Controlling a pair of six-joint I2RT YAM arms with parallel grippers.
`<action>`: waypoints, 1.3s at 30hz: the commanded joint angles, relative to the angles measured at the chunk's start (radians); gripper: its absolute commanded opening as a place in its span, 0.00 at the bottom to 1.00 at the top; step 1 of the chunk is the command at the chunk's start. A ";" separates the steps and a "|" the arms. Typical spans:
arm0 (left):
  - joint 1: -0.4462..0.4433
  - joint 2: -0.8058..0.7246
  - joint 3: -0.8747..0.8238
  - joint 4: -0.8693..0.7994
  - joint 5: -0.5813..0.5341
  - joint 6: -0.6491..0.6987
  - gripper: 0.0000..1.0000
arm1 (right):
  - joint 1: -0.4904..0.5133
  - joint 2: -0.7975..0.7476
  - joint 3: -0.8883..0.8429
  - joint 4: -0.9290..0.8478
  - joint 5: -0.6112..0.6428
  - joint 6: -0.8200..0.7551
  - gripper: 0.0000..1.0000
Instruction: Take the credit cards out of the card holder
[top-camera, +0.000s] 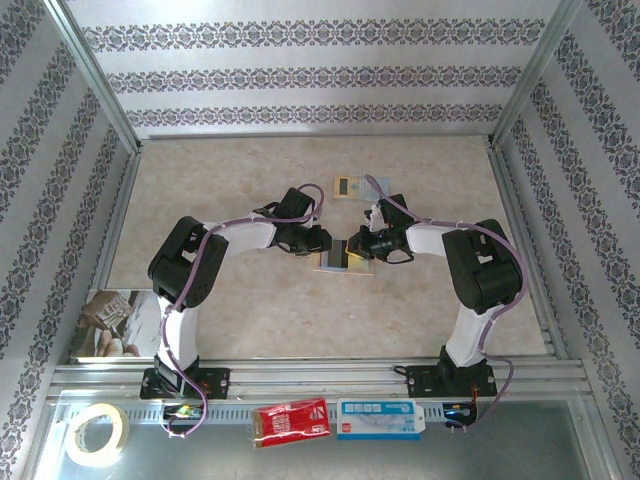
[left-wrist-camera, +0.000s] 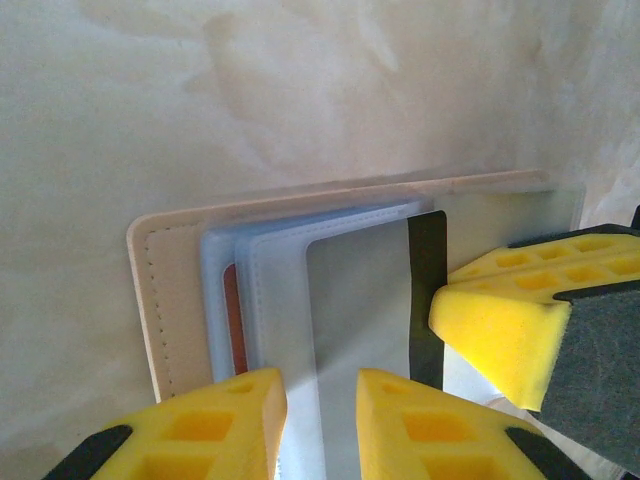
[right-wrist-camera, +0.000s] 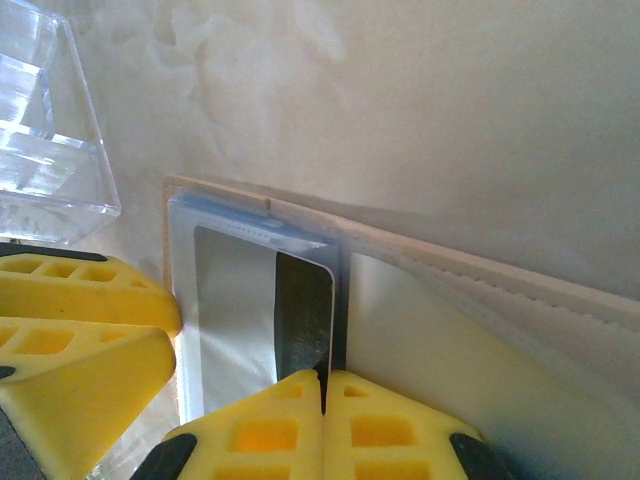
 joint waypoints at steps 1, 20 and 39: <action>-0.003 -0.016 0.010 -0.110 -0.041 0.036 0.27 | -0.007 -0.025 -0.022 -0.030 0.046 -0.022 0.07; -0.028 0.036 0.052 -0.081 0.014 0.020 0.21 | -0.007 -0.006 -0.031 0.000 0.028 -0.006 0.11; -0.027 0.080 -0.010 -0.120 -0.073 0.044 0.16 | 0.009 0.036 -0.044 0.087 -0.017 0.039 0.23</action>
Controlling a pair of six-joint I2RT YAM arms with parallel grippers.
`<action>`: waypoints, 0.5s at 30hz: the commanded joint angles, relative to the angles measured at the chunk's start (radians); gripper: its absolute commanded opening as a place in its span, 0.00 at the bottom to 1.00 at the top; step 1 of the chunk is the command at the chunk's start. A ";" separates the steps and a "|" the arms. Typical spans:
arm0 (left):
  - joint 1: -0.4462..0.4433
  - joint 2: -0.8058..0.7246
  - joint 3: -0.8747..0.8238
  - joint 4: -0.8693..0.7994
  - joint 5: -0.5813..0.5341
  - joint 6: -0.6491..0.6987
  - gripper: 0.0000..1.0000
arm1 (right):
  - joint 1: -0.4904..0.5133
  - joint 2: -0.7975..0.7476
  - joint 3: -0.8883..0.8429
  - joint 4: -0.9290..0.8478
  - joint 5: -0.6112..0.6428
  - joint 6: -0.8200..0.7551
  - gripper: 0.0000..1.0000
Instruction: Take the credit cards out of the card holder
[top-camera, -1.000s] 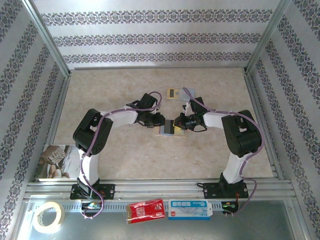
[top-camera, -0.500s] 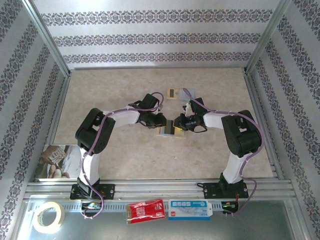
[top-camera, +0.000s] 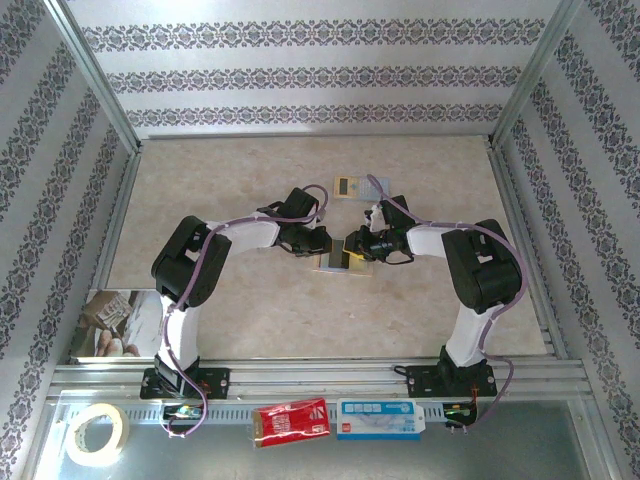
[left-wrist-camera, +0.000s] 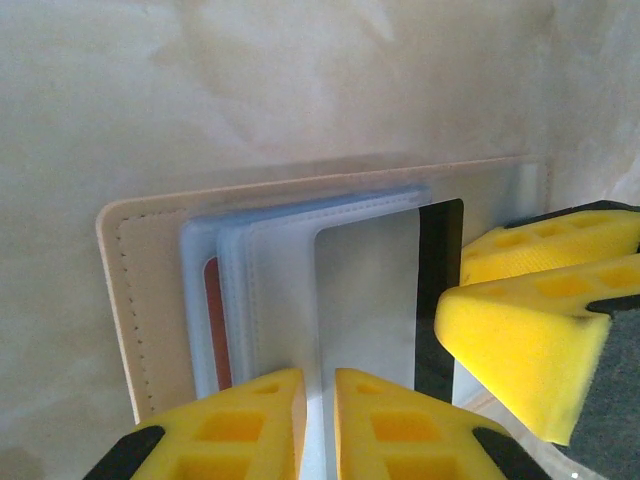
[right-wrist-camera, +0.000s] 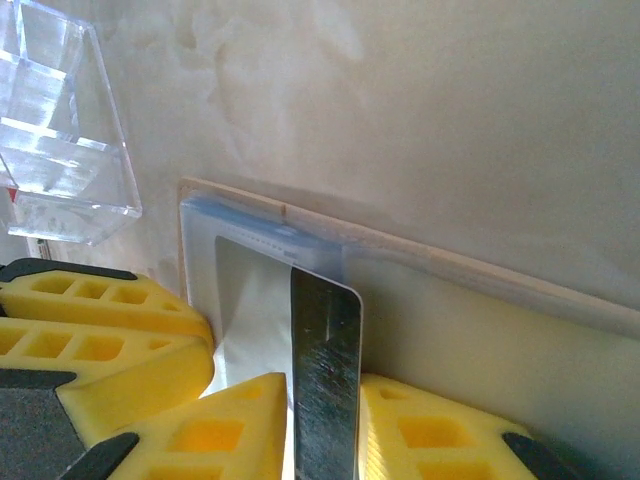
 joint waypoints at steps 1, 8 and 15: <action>-0.008 0.058 -0.039 -0.076 -0.074 0.023 0.16 | 0.006 0.026 -0.021 0.019 0.023 0.003 0.21; -0.008 0.030 -0.055 -0.049 -0.082 0.020 0.26 | -0.013 -0.043 -0.064 0.023 0.109 0.006 0.05; 0.001 -0.052 -0.071 0.008 -0.003 0.016 0.35 | -0.039 -0.180 -0.150 0.121 0.107 0.009 0.00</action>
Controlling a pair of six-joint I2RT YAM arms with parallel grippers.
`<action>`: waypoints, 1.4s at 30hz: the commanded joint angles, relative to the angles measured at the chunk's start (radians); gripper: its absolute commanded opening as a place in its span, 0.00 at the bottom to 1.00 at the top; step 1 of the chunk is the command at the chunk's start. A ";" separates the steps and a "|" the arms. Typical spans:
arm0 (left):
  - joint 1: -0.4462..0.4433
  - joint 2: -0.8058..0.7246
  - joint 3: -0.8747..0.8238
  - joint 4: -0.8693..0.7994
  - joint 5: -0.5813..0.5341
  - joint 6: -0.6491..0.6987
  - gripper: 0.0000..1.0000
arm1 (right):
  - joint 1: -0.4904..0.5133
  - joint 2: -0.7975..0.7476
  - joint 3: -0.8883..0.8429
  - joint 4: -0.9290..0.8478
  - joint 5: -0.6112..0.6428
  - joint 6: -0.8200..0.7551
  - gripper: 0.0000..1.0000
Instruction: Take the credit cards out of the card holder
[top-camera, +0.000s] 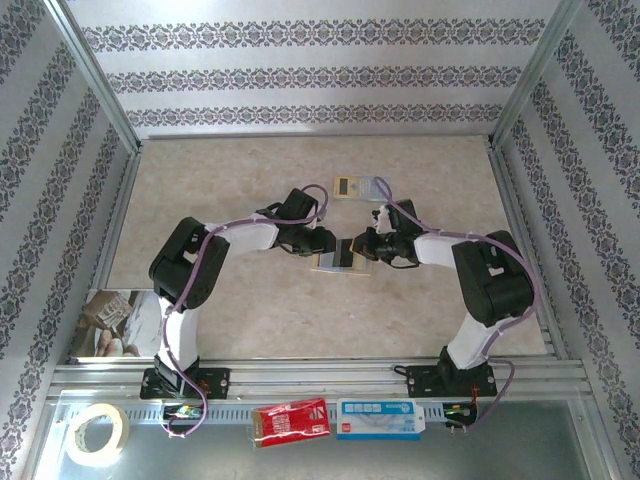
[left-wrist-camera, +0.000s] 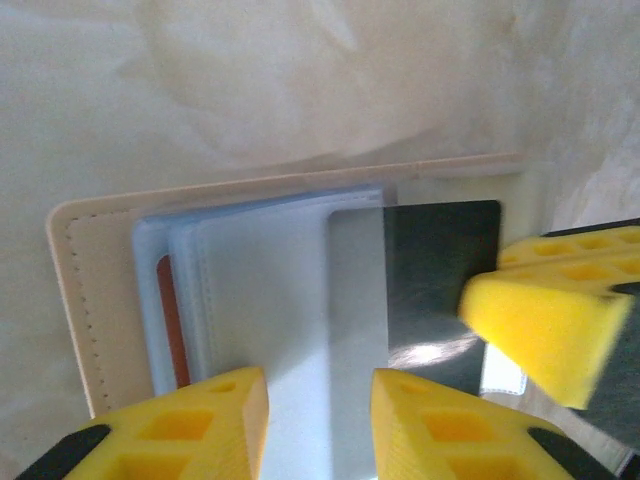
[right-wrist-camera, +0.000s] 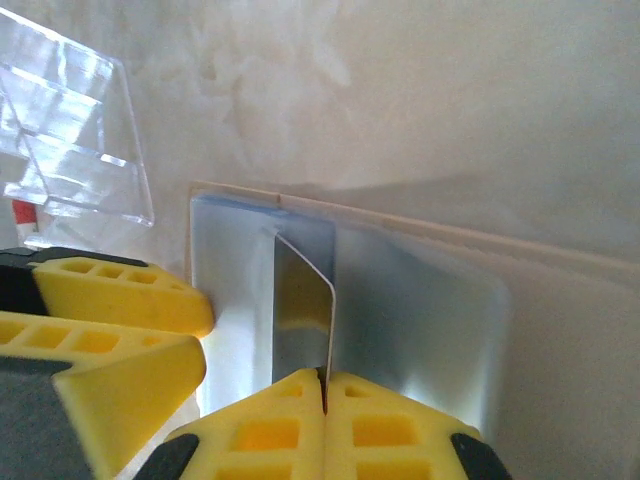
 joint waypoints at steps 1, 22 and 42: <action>0.005 -0.040 -0.036 -0.037 0.003 0.011 0.37 | -0.019 -0.067 -0.045 0.061 0.026 0.001 0.00; 0.099 -0.471 -0.265 0.493 0.280 -0.345 0.71 | 0.027 -0.342 -0.050 0.611 -0.231 0.439 0.00; 0.108 -0.665 -0.403 0.612 0.203 -0.359 0.04 | 0.077 -0.302 0.018 0.674 -0.241 0.525 0.00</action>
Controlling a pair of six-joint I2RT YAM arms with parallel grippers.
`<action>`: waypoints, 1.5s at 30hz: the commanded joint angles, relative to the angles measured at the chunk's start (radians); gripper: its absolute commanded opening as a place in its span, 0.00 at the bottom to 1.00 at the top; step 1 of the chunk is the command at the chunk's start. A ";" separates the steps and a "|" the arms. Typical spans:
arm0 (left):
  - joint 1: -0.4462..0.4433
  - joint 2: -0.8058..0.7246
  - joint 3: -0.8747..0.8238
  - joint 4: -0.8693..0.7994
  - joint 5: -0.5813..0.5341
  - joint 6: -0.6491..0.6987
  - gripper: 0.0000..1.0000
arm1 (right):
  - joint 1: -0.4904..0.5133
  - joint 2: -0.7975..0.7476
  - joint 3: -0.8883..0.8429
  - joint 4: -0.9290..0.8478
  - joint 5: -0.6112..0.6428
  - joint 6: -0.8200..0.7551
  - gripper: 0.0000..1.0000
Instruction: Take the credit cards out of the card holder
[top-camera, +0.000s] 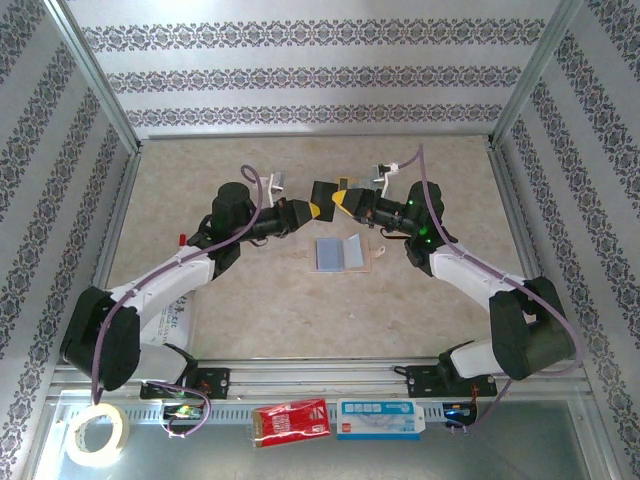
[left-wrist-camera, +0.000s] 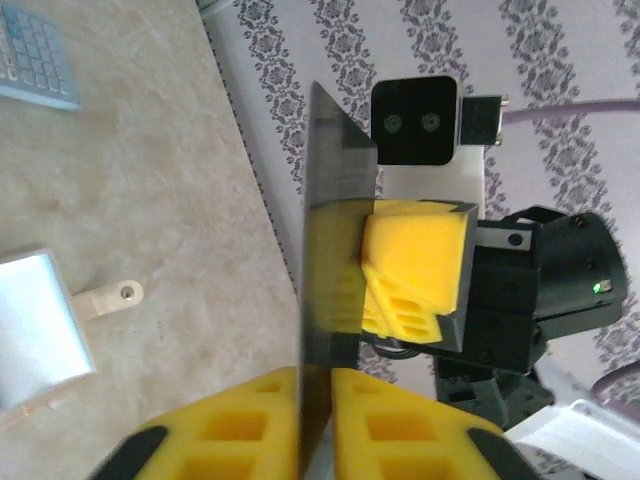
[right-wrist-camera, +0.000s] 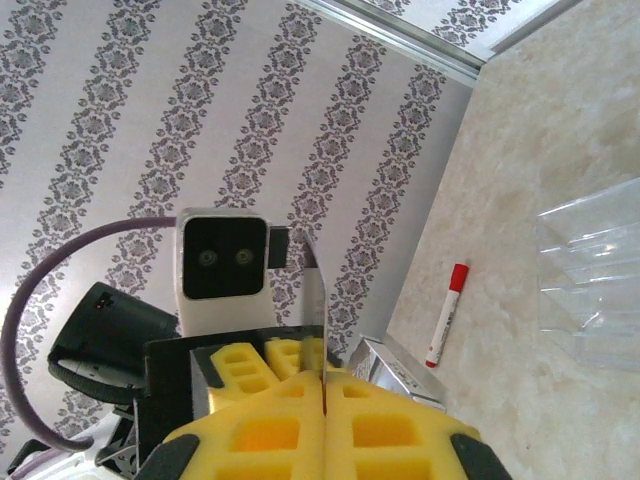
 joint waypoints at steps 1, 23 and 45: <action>0.010 -0.039 -0.004 0.013 -0.038 0.043 0.01 | 0.000 0.005 0.035 0.036 -0.017 0.004 0.01; 0.243 0.113 0.419 -0.771 -0.213 1.239 0.00 | 0.016 -0.126 -0.014 -0.573 0.404 -0.280 0.91; 0.382 0.582 0.817 -1.282 -0.157 1.894 0.00 | 0.067 -0.188 -0.049 -0.660 0.464 -0.253 0.98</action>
